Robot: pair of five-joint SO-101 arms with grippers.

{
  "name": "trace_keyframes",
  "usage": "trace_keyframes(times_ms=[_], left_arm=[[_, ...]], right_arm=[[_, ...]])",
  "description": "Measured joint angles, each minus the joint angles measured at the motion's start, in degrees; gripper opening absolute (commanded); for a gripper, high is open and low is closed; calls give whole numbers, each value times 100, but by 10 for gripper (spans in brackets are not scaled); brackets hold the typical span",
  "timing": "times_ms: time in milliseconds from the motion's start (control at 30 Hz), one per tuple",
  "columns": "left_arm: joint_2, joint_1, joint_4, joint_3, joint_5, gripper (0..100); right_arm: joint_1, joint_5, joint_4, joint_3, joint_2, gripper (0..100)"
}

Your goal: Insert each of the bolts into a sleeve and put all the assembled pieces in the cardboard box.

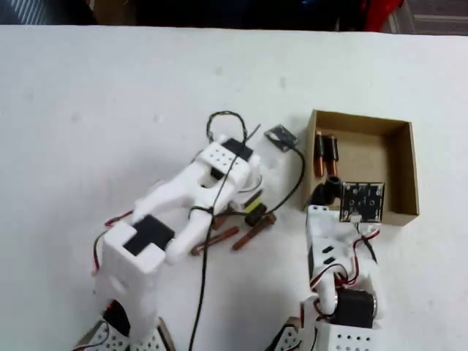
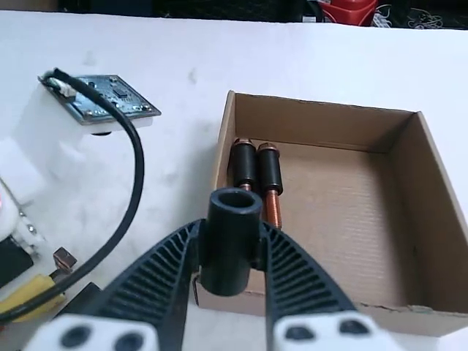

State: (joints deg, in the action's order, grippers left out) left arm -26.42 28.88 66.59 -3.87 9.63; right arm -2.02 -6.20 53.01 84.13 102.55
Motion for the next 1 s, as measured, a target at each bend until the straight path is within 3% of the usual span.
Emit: trace_keyframes(times_ms=[233, 400, 733, 1000], left_arm=[[-62, 0, -264, 9, 0, 133], [-105, 44, -325, 9, 0, 17], [-105, 70, -334, 9, -9, 23], [-141, 26, 378, 378, 0, 20]], right_arm=[[0, 0, 0, 0, 0, 18], [0, 0, 0, 0, 0, 18], [0, 0, 0, 35, 0, 18], [281, 0, -35, 158, 0, 18]])
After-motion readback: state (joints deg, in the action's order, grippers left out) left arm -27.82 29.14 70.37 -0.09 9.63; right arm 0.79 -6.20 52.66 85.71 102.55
